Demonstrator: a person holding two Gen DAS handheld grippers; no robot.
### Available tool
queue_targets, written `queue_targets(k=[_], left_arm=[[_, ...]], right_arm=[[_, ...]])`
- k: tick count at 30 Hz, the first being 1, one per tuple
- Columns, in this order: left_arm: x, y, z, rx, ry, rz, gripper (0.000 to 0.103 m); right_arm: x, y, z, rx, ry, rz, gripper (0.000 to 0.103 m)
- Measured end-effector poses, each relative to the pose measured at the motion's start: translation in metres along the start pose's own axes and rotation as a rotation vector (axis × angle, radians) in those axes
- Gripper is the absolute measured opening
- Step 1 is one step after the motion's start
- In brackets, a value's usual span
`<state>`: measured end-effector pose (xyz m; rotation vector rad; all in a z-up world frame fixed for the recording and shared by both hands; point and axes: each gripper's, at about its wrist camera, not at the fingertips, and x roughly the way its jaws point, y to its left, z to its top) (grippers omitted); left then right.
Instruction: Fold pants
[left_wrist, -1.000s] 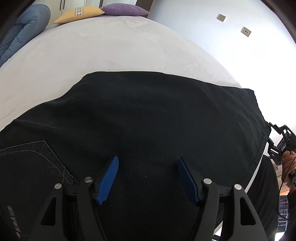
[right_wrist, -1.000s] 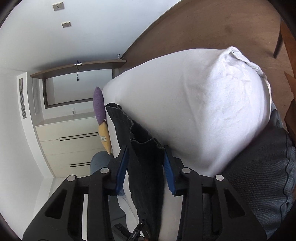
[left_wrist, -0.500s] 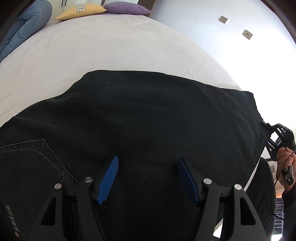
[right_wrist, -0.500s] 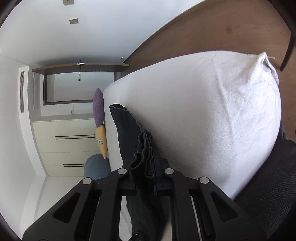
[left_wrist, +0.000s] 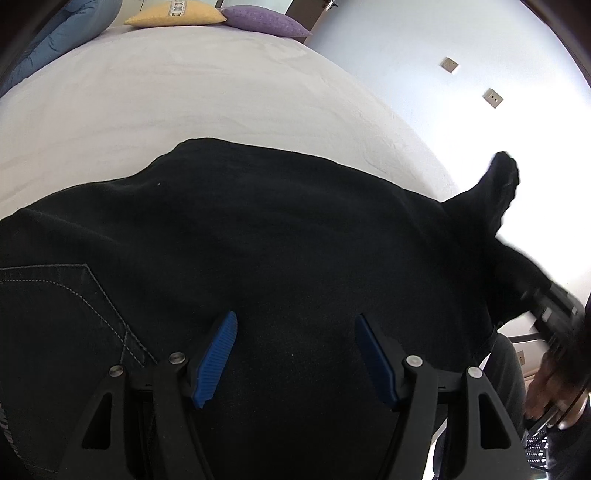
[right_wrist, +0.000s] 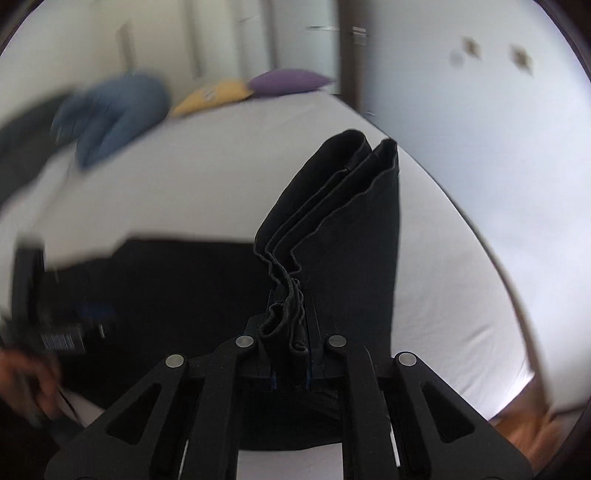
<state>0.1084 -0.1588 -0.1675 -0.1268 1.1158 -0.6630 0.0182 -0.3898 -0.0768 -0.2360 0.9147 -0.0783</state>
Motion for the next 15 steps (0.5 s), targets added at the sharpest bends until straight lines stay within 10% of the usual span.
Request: queue_targets(k=[5,8,15], left_arm=[[-0.014,0.014,0.001,-0.114,-0.024,-0.064,0.079],[-0.021,0.014,0.003,-0.187,-0.053,-0.148,0.097],[0.004,-0.003,0.024,-0.314,0.033,-0.331,0.103]], right_arm=[[0.033,0.042,-0.009,-0.026,0.071,-0.017,0.008],[0.024,0.041,-0.004,-0.026,0.024,-0.047,0.008],[-0.016,0.063,-0.008,-0.073,-0.063,-0.101,0.008]])
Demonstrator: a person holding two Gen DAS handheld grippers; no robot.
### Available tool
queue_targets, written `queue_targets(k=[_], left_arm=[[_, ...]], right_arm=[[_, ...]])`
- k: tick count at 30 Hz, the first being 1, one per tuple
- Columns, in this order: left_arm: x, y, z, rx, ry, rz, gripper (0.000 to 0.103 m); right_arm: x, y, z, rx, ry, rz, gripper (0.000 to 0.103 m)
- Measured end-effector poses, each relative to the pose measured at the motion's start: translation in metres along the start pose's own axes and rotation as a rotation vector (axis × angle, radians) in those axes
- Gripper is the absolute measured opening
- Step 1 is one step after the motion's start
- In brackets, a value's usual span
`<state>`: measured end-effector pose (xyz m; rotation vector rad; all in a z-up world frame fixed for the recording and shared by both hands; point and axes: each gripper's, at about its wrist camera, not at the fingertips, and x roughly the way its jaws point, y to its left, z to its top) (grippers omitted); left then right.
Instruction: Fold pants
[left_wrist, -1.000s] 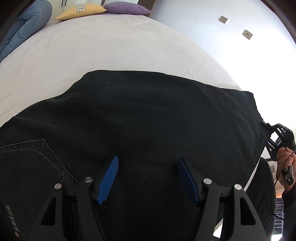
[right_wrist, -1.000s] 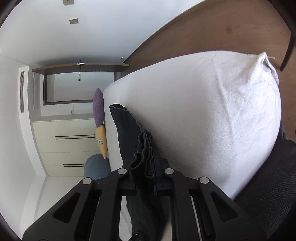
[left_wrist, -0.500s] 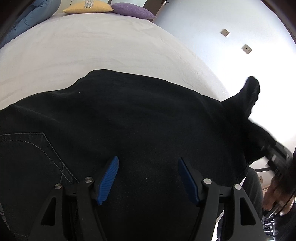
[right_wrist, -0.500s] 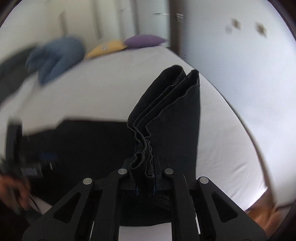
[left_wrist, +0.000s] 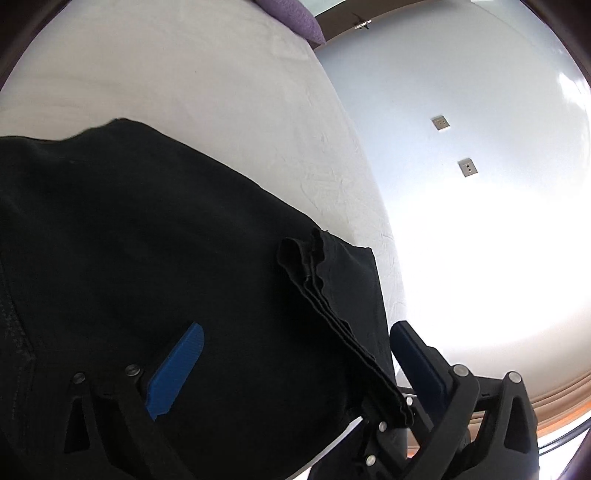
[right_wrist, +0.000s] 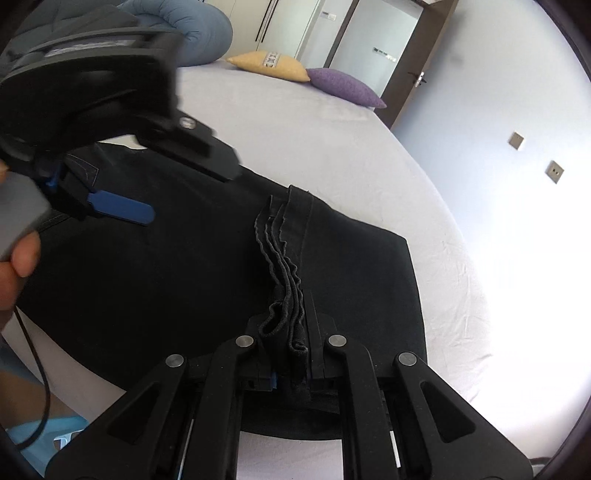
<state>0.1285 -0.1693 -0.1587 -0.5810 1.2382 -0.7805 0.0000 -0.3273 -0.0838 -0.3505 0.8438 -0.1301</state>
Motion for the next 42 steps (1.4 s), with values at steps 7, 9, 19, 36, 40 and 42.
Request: queue_targets(k=[7,9,19,36,40,42], left_arm=[[0.014,-0.001,0.013,-0.014,0.063,-0.007,0.094],[0.016,0.002,0.015,-0.005,0.097,0.0,0.064],[-0.013,0.006,0.034,0.246,0.19,0.177,0.013],[-0.028,0.048,0.048,0.272,0.189,0.312,0.013],[-0.017,0.036,0.047,0.304,0.187,0.342,0.017],[-0.019,0.035,0.046,0.32,0.175,0.363,0.028]], right_arm=[[-0.046,0.027,-0.018,-0.064,-0.031,0.019,0.008],[-0.053,0.035,-0.016,-0.083,-0.043,0.03,0.008],[-0.066,0.082,-0.007,-0.197,-0.063,0.086,0.009],[-0.04,0.132,-0.012,-0.291,0.013,0.217,0.009],[-0.038,0.134,-0.017,-0.276,0.051,0.243,0.012],[-0.021,0.12,-0.014,-0.249,0.091,0.265,0.013]])
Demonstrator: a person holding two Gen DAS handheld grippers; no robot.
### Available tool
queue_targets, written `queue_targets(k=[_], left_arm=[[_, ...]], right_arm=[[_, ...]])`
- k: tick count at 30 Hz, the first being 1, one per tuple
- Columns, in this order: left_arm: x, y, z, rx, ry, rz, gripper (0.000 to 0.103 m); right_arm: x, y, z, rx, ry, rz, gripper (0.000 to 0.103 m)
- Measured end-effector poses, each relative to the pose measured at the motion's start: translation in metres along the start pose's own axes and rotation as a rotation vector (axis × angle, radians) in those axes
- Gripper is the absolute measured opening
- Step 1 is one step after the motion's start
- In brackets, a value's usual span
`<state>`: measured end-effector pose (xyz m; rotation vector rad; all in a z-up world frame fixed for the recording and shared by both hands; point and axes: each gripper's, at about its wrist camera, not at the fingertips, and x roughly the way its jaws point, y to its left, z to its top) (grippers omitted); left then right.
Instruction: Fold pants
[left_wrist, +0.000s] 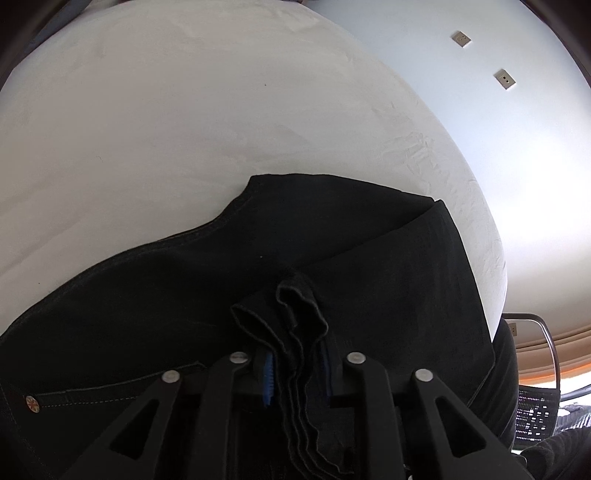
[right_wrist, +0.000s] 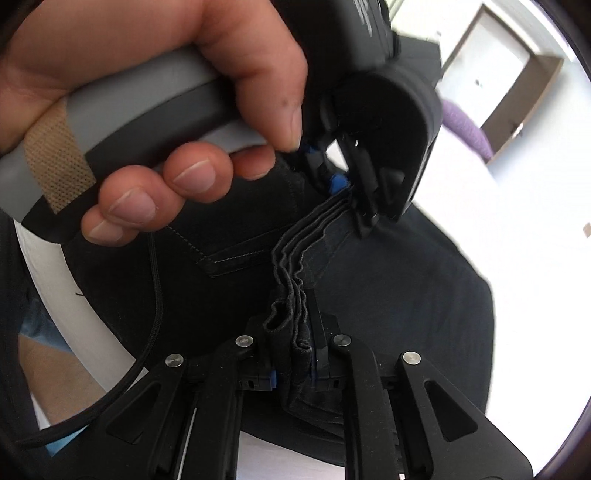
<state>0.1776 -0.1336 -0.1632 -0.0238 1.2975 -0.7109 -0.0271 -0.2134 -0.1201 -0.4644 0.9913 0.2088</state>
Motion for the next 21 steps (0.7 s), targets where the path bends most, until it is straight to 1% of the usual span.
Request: queue_targets(k=[1,2,3,4,5,6,8,9,10,11,12,13,14,15,16,17,18,19,20,21], left_arm=[[-0.004,0.0,-0.001,0.011,-0.012,0.032,0.043],[-0.007,-0.003,-0.002,0.02,-0.031,0.078,0.061],[-0.014,-0.004,-0.004,0.026,-0.055,0.127,0.069],[-0.021,-0.002,-0.005,0.027,-0.09,0.184,0.079],[-0.028,-0.003,-0.006,0.024,-0.114,0.216,0.08],[-0.036,-0.002,-0.007,0.018,-0.135,0.238,0.08],[-0.05,-0.013,-0.014,0.024,-0.19,0.26,0.08],[-0.054,-0.025,-0.019,0.057,-0.216,0.272,0.08],[-0.054,-0.036,-0.024,0.084,-0.226,0.284,0.08],[-0.05,-0.053,-0.031,0.118,-0.232,0.298,0.08],[-0.046,-0.062,-0.038,0.143,-0.231,0.302,0.08],[-0.039,-0.072,-0.044,0.163,-0.217,0.296,0.08],[-0.03,-0.078,-0.051,0.176,-0.2,0.289,0.078],[-0.016,-0.084,-0.059,0.186,-0.172,0.281,0.077],[-0.004,-0.086,-0.063,0.184,-0.142,0.274,0.075],[0.01,-0.085,-0.07,0.173,-0.105,0.278,0.075],[0.016,-0.08,-0.075,0.175,-0.105,0.295,0.076],[0.018,-0.08,-0.081,0.196,-0.145,0.309,0.076],[0.02,-0.08,-0.083,0.2,-0.157,0.313,0.077],[0.02,-0.08,-0.084,0.191,-0.16,0.311,0.077]], right_arm=[[-0.003,-0.003,-0.004,0.009,-0.002,0.019,0.013],[-0.008,-0.007,-0.008,0.013,-0.009,0.049,0.015],[-0.014,-0.011,-0.013,0.026,-0.015,0.088,0.021],[-0.021,-0.015,-0.02,0.051,-0.018,0.138,0.027],[-0.028,-0.021,-0.027,0.084,-0.024,0.196,0.051],[-0.039,-0.03,-0.036,0.127,-0.05,0.252,0.068],[-0.059,-0.051,-0.053,0.215,-0.088,0.348,0.068],[-0.067,-0.068,-0.063,0.271,-0.088,0.402,0.068],[-0.069,-0.082,-0.07,0.316,-0.083,0.441,0.067],[-0.071,-0.108,-0.081,0.394,-0.077,0.503,0.064],[-0.068,-0.131,-0.091,0.457,-0.073,0.543,0.048],[-0.06,-0.155,-0.095,0.506,-0.069,0.566,0.04],[-0.052,-0.187,-0.105,0.584,-0.07,0.604,0.03],[-0.045,-0.205,-0.108,0.631,-0.07,0.634,0.029],[-0.033,-0.234,-0.115,0.69,-0.069,0.678,0.028],[-0.023,-0.257,-0.119,0.725,-0.073,0.698,0.022],[-0.014,-0.271,-0.119,0.742,-0.069,0.727,0.022],[0.002,-0.29,-0.118,0.755,-0.053,0.807,0.022],[0.014,-0.304,-0.117,0.766,-0.048,0.827,0.022],[0.031,-0.325,-0.113,0.779,-0.041,0.809,0.022]])
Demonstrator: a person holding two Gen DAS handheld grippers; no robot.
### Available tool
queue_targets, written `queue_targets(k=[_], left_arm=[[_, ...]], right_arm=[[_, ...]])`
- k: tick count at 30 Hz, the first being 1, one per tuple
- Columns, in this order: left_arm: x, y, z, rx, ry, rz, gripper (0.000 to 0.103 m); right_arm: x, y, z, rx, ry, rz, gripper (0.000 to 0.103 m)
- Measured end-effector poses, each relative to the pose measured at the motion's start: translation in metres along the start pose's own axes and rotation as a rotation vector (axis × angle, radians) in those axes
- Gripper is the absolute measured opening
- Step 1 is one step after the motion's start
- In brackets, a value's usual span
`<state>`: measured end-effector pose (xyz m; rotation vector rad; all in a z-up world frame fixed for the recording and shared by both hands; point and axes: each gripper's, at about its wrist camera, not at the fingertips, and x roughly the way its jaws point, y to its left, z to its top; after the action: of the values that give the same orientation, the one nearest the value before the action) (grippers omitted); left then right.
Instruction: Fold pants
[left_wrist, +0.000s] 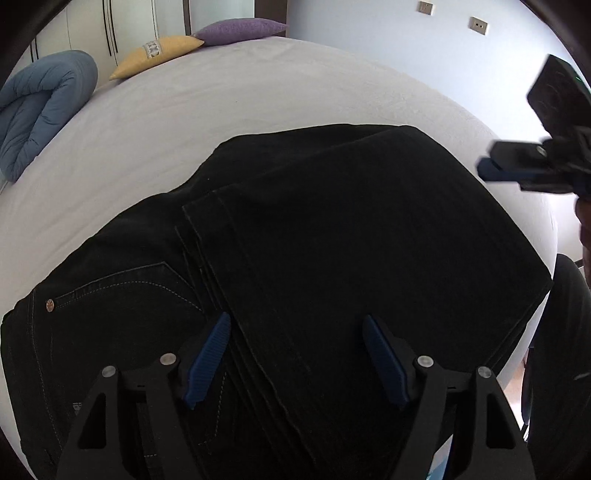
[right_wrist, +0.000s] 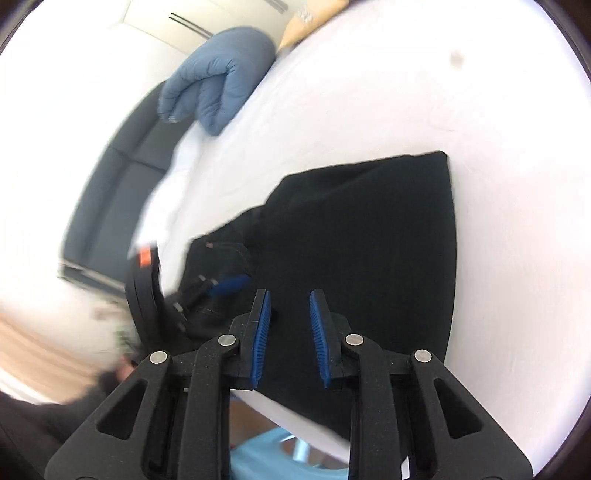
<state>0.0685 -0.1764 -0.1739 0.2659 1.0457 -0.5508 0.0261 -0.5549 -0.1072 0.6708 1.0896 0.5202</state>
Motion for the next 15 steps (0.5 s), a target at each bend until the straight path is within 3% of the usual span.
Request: queue_targets(k=[3,5,8,13,14,15], left_arm=[[0.002,-0.001,0.002,-0.004,0.013,0.001,0.077],[0.004,0.0,0.003,-0.002,0.014,-0.006,0.077],[0.002,0.009,0.003,-0.013,0.013,-0.026,0.078],[0.002,0.017,-0.001,-0.002,-0.003,-0.038,0.078],[0.004,0.019,0.0,0.0,-0.005,-0.041,0.078],[0.005,0.017,-0.003,0.001,-0.008,-0.044,0.079]], right_arm=[[0.012,-0.035,0.039,0.062,0.02,0.06,0.022],[0.02,-0.061,0.066,0.086,0.026,0.041,0.022],[0.036,-0.105,0.075,0.154,0.097,0.041,0.019],[0.014,-0.105,0.018,0.123,0.119,0.101,0.019],[0.03,-0.074,-0.008,0.123,0.128,0.11,0.019],[0.031,-0.066,-0.023,0.121,0.133,0.12,0.019]])
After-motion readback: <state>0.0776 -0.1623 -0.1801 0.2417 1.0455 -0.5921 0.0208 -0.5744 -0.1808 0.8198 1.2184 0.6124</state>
